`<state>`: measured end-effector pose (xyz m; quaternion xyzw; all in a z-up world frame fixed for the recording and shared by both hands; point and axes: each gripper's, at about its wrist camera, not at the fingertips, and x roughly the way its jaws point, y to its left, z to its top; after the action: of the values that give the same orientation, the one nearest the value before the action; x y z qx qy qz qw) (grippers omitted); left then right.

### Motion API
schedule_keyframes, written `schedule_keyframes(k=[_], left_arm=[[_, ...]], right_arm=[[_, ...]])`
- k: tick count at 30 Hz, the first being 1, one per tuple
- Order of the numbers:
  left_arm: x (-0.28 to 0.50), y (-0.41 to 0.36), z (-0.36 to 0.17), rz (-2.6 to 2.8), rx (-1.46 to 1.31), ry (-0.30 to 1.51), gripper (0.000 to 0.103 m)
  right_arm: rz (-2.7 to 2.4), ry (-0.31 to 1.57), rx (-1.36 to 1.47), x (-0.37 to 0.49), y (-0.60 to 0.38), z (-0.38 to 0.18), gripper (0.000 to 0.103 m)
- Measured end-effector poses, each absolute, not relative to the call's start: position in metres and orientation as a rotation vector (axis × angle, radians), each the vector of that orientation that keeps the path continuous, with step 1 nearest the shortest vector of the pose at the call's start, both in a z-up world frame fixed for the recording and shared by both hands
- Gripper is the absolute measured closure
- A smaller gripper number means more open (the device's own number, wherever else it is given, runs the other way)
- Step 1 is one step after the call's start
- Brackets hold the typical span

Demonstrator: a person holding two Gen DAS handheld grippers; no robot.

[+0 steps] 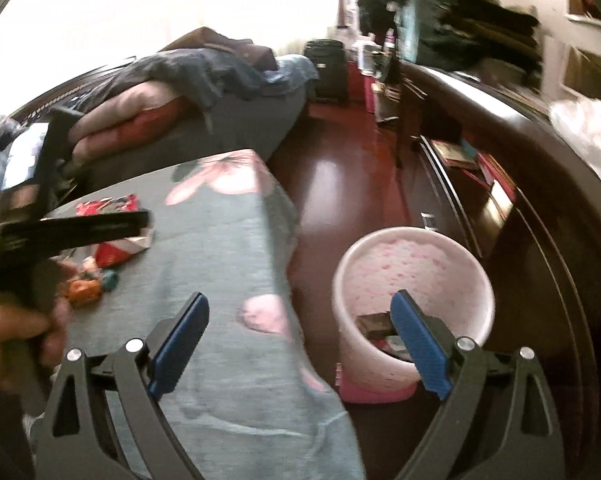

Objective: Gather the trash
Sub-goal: 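Grasp the red-and-white paper bag with the left tool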

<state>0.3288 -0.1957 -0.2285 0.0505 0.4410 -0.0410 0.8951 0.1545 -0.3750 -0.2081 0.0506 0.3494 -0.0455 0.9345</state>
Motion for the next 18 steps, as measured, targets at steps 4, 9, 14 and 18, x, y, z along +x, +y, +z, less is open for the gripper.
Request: schedule_keyframes(k=[4,9,14,18], left_arm=[[0.340,-0.191,-0.243,-0.104,0.081,0.963,0.032],[0.336,-0.179,-0.246,-0.128,0.024,0.966,0.037],[0.321,-0.145,-0.220,-0.121,-0.058,0.899,0.037],[0.302,-0.109,-0.196,-0.076,-0.080,0.829,0.037]], right_arm=[[-0.062,0.717,0.071,0.161,-0.356,-0.205,0.010],[-0.032,0.706,0.056,0.172,-0.334,-0.198,0.010],[0.018,0.717,0.051,0.185,-0.308,-0.196,0.010],[0.084,0.752,0.037,0.203,-0.272,-0.203,0.010]])
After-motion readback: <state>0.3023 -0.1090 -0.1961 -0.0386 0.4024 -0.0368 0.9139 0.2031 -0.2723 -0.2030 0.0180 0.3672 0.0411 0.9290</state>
